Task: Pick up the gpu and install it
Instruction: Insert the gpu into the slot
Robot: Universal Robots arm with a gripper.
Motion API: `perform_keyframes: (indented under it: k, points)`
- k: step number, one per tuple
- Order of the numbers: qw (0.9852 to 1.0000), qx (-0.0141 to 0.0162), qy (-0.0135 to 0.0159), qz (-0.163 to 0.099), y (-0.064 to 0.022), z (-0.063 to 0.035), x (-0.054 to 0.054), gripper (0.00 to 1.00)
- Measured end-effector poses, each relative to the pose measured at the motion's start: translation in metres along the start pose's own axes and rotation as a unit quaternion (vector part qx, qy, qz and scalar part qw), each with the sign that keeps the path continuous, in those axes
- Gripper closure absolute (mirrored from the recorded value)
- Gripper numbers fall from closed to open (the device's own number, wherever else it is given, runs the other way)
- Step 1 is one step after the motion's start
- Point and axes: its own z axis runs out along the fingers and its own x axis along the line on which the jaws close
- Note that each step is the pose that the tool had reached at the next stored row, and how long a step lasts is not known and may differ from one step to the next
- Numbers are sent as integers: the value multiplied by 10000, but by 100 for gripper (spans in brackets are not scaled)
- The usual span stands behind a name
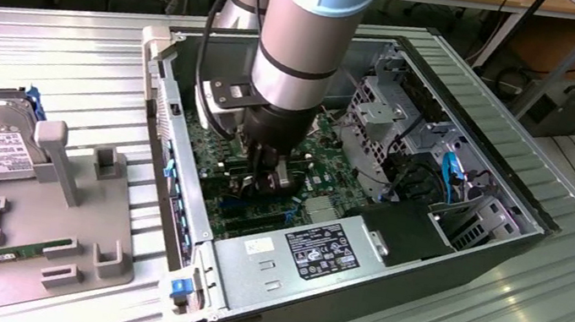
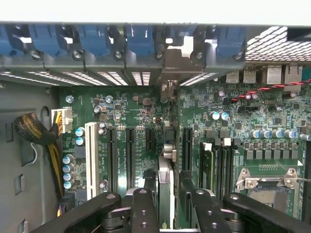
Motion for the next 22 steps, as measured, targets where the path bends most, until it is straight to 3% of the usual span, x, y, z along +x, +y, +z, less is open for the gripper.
perform_keyframes:
  k: [7, 10, 12, 13, 14, 22]
  points:
    - [10000, -3, 0, 0, -1, -233, -10, 66]
    - [10000, -2, -1, 0, -2, -251, -14, 68]
    - [10000, -2, -2, 0, -2, -254, -14, 81]
    - [10000, -2, -2, 0, -1, -254, -14, 81]
    - [10000, -3, -1, 0, -1, -255, -14, 87]
    - [10000, -3, -1, 0, -1, -255, -14, 87]
